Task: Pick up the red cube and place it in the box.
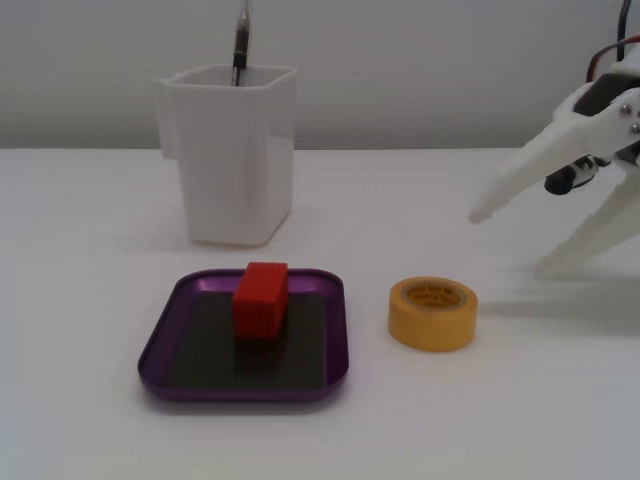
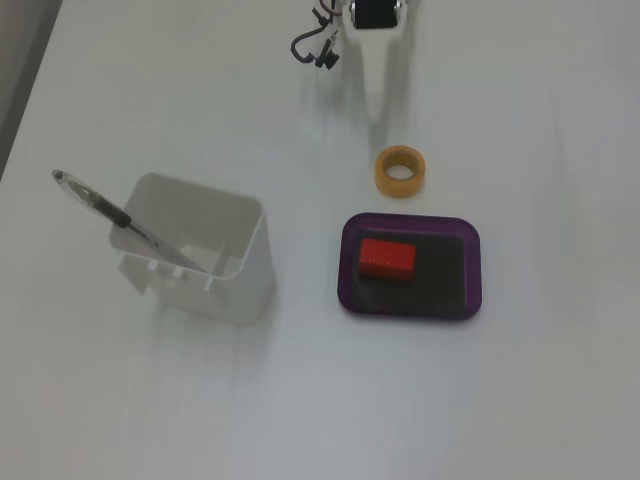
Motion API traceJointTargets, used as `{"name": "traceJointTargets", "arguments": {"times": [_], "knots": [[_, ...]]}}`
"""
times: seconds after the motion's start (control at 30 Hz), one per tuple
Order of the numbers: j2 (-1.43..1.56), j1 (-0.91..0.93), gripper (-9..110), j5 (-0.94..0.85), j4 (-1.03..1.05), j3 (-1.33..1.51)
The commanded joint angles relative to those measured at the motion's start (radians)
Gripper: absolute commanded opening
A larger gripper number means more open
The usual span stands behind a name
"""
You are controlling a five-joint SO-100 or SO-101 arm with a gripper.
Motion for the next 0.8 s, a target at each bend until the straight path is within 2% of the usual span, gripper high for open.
{"name": "traceJointTargets", "arguments": {"times": [0.0,0.17,0.3,0.77], "knots": [[0.094,-0.002,21,0.003,-0.005,0.021],[0.094,-0.002,17,0.005,-0.003,0.023],[0.094,-0.002,-1,0.005,-0.003,0.023],[0.094,-0.002,0,-0.006,-0.017,0.029]]}}
